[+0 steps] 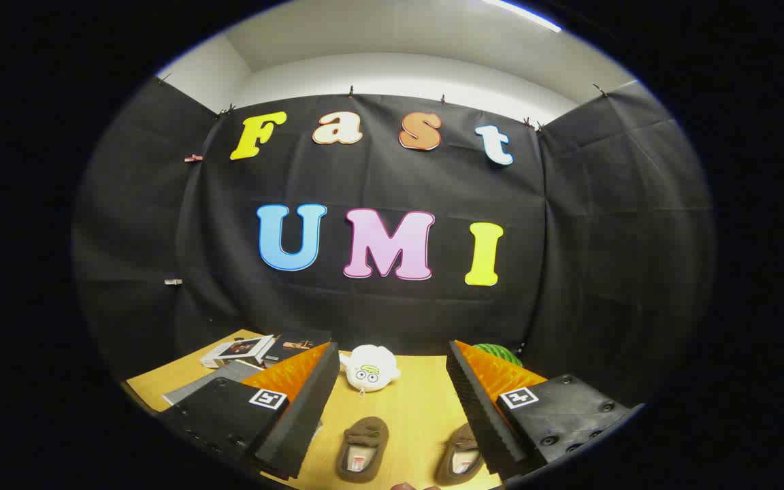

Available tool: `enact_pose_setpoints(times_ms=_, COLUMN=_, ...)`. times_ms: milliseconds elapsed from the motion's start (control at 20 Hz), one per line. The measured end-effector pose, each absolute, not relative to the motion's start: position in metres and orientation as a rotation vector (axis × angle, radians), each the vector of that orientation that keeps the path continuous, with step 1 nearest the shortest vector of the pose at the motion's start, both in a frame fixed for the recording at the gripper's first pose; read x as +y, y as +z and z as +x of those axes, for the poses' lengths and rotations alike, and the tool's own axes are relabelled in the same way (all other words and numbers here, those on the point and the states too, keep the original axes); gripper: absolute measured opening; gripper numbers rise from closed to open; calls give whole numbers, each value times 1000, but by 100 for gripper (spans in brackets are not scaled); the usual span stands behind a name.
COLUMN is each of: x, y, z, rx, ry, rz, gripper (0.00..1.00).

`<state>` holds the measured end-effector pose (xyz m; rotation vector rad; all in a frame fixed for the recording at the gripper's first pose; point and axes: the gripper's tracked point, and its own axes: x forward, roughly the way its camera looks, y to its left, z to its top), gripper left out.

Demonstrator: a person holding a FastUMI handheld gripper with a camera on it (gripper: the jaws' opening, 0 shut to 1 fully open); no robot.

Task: Open the storage box then place both shoes into the box .Put the left shoe in first, then the right shoe, with the right side of both shoes facing outward in a uniform manner.

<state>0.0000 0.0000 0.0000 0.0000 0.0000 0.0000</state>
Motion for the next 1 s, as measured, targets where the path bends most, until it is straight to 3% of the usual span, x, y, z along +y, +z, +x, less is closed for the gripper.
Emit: enact_pose_setpoints(times_ms=1000, x=4, y=-55, z=17, rx=190, ry=19, rz=-31, gripper=97)
